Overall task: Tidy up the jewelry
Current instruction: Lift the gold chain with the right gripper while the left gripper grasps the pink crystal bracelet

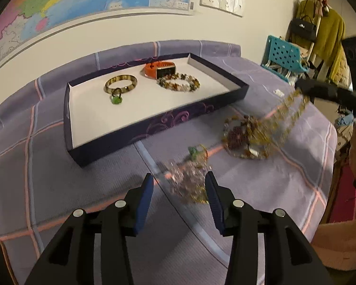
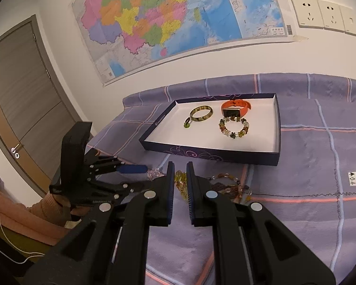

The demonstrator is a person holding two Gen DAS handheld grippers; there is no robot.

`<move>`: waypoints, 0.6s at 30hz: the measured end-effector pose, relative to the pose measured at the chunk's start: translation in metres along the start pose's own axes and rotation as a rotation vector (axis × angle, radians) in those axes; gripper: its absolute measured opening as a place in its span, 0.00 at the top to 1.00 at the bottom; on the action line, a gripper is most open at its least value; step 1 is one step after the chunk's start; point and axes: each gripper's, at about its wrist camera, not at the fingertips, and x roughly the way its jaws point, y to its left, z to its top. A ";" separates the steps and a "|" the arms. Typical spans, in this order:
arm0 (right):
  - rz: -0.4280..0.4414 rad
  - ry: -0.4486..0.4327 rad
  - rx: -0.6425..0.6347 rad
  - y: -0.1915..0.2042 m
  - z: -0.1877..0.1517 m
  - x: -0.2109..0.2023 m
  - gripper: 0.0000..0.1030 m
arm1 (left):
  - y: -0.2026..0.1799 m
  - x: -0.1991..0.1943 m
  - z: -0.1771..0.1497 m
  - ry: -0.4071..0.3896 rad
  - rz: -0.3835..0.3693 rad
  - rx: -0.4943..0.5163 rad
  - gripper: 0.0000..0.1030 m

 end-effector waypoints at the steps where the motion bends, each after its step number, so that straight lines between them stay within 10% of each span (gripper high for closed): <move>1: 0.003 0.001 0.000 0.000 0.000 0.001 0.90 | 0.004 0.002 0.002 0.007 -0.013 -0.014 0.62; 6: 0.004 0.009 0.003 0.000 -0.002 0.005 0.90 | 0.017 0.013 0.004 0.048 -0.073 -0.072 0.91; 18: 0.017 -0.031 -0.007 0.003 0.009 -0.002 0.90 | 0.032 -0.034 0.014 -0.066 -0.126 -0.143 0.92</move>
